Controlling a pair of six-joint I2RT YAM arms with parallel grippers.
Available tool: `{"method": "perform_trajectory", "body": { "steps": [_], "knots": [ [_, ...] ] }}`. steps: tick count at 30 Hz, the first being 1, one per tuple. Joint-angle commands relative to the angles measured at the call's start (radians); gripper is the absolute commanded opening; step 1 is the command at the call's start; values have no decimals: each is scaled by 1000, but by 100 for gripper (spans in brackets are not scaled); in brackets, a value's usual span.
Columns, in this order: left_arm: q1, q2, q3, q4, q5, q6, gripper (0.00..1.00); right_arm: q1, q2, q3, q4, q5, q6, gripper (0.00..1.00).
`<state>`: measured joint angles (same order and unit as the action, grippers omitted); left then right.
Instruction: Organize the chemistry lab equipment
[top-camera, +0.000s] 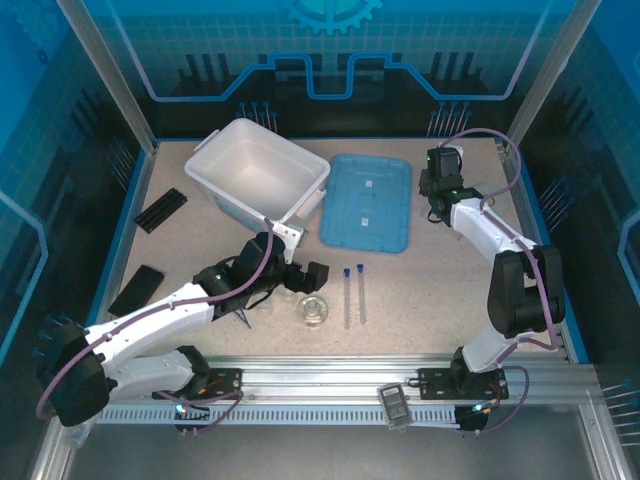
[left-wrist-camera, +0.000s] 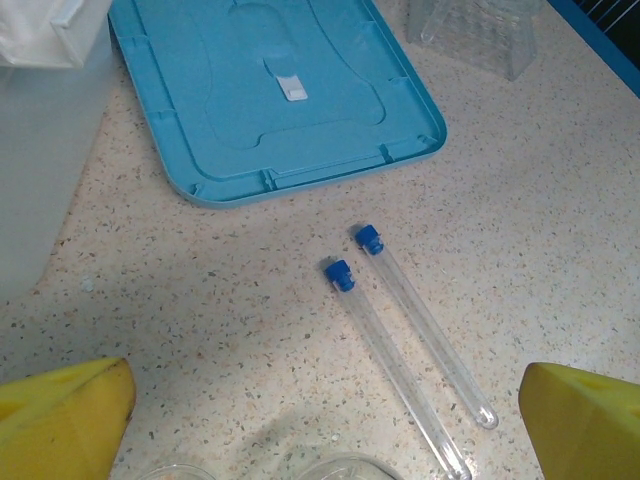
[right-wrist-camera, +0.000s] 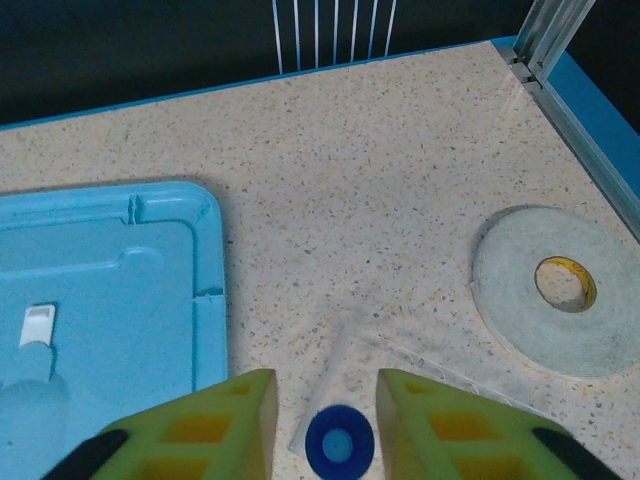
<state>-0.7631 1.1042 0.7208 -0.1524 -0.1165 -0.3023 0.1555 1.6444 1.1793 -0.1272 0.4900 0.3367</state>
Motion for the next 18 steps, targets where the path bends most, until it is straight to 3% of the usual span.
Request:
{"method": "perform_trajectory", "body": {
  "steps": [1,10,14,18],
  "knots": [
    [-6,-17,-6,8,-12,-11,99,-13,-17,-9,21,7,9,38],
    [-5,-23,2,-5,-20,-5,99,5,-133,-23,1,20,21,52],
    [-5,-20,25,-16,-20,4,99,38,-227,-35,-45,23,39,52],
    [-5,-7,56,-36,-6,24,99,68,-312,-47,-129,-65,83,52]
  ]
}}
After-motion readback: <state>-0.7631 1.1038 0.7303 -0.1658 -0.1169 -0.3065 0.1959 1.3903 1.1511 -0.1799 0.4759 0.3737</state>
